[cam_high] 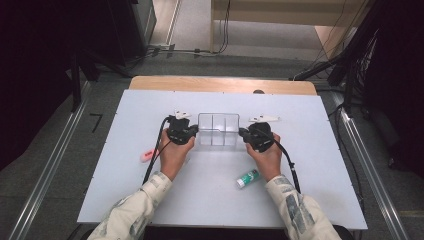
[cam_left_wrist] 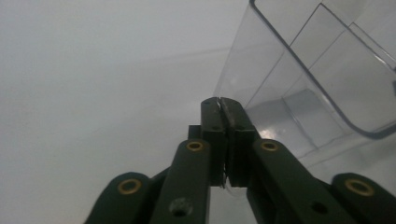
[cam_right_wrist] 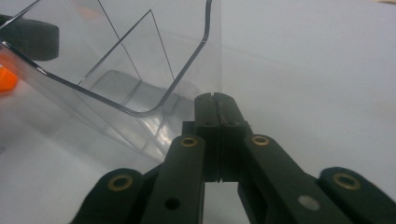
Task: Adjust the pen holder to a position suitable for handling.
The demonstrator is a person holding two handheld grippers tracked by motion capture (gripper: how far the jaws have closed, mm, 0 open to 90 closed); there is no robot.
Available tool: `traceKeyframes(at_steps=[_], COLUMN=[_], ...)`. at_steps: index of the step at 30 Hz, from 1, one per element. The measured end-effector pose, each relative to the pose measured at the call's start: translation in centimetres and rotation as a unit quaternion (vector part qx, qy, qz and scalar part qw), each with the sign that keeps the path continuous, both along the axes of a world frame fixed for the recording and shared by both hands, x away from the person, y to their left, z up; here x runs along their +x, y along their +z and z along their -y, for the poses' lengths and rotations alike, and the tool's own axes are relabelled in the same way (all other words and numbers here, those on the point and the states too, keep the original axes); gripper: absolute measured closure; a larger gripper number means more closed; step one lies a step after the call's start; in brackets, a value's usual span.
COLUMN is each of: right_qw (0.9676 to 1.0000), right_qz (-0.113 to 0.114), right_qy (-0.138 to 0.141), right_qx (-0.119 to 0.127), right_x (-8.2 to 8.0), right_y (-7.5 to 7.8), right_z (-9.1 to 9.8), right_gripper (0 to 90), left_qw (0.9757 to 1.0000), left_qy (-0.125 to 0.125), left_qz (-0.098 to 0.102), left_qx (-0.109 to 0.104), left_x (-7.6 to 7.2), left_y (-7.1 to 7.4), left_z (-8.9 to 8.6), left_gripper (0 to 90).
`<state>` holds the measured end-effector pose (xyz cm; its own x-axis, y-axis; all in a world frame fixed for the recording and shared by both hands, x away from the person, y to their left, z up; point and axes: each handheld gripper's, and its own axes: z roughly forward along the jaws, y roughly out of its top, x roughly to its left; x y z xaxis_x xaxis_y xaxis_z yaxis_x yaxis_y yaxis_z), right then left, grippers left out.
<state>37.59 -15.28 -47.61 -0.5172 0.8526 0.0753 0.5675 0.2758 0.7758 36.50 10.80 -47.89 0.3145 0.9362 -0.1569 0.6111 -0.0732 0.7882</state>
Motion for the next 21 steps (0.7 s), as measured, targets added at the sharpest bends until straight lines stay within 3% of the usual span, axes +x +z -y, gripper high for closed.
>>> traceKeyframes(at_steps=[4, 5, 8, 12, 14, 17, 21], right_qw=[0.9998, 0.9997, 0.9998, 0.9996, 0.9994, 0.9993, 0.9988], right_qz=[0.014, 0.016, 0.018, 0.024, 0.026, 0.03, 0.04], right_qy=[-0.008, -0.011, -0.01, -0.012, -0.022, -0.022, -0.028], right_qx=[-0.015, -0.017, -0.005, -0.005, -0.008, -0.006, -0.01], right_x=[-0.3, -0.4, -0.6, -0.9, -1.1, -1.7, -2.8], right_y=[-0.1, -0.1, 0.0, 0.2, 0.3, 0.5, 1.2], right_z=[0.5, 0.6, 1.4, 2.0, 2.4, 3.1, 4.2], right_gripper=[69.8, 67.0, 51.6, 42.1, 36.8, 28.2, 23.7], left_qw=[0.9996, 0.9995, 0.9981, 0.9971, 0.9967, 0.9964, 0.9956], left_qy=[0.021, 0.025, 0.039, 0.046, 0.052, 0.053, 0.05], left_qz=[0.012, 0.017, 0.035, 0.044, 0.046, 0.06, 0.072], left_qx=[0.012, 0.013, 0.034, 0.042, 0.044, 0.031, 0.032], left_x=[-0.4, -0.6, -1.4, -2.1, -2.5, -3.7, -5.1], left_y=[0.5, 0.7, 1.0, 1.1, 1.2, 1.4, 1.5], left_z=[-0.6, -0.8, -1.2, -1.9, -2.4, -3.6, -4.8], left_gripper=[67.0, 65.8, 51.5, 37.4, 33.7, 29.1, 25.6])
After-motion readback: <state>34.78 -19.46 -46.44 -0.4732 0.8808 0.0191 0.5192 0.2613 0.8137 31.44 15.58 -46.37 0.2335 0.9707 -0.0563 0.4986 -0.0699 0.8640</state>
